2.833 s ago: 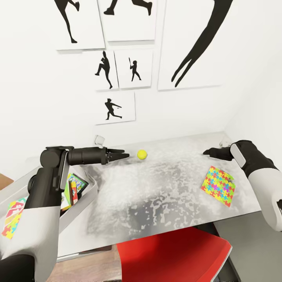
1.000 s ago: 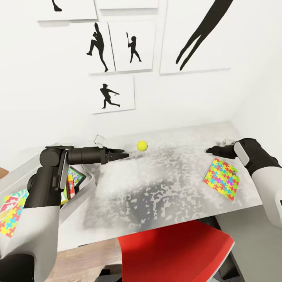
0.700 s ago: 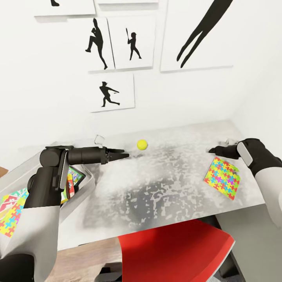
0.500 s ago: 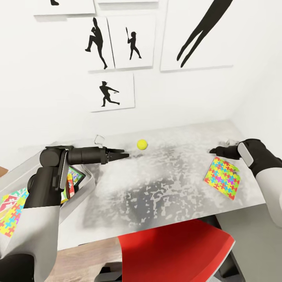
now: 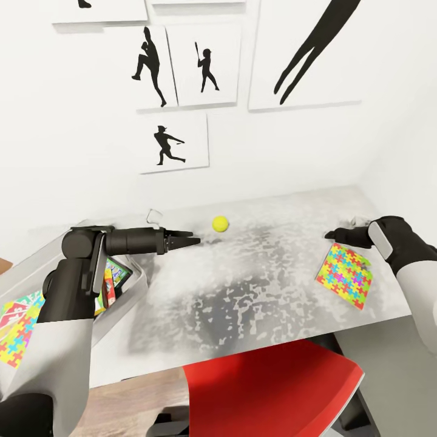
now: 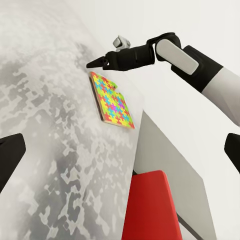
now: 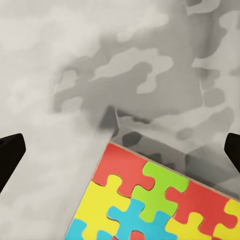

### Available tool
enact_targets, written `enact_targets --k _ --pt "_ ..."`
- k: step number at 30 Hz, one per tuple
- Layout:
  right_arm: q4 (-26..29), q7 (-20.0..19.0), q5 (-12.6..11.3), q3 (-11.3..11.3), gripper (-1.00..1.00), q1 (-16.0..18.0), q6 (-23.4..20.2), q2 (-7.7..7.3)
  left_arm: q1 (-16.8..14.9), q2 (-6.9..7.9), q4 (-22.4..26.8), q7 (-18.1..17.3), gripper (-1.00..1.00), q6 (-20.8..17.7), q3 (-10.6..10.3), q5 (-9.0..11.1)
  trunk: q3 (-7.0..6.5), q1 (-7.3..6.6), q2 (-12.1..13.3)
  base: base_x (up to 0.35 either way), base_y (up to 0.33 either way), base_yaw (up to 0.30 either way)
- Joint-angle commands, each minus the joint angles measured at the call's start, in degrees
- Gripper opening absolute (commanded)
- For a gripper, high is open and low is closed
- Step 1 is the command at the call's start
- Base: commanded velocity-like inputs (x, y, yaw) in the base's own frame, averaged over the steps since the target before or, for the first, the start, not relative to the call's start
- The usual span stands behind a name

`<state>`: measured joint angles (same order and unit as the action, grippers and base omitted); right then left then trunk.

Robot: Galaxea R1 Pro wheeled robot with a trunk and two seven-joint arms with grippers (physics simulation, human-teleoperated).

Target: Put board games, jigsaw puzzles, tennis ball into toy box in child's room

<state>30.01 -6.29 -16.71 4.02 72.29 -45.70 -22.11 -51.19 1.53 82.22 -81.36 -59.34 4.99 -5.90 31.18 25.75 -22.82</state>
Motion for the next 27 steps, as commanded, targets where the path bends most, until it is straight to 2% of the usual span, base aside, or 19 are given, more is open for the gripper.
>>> enact_targets --k 1,27 --pt "0.0 -0.1 -0.1 0.4 1.0 0.0 -0.2 -0.07 -0.1 -0.02 0.1 -0.6 1.0 -0.6 0.1 -0.6 0.09 0.03 -0.1 0.0 0.0 0.0" --pt "0.0 -0.1 -0.1 0.4 1.0 -0.2 -0.1 0.06 -0.1 -0.04 0.0 -0.6 1.0 -0.6 0.0 -0.6 1.87 0.03 -0.1 0.0 0.0 0.0"
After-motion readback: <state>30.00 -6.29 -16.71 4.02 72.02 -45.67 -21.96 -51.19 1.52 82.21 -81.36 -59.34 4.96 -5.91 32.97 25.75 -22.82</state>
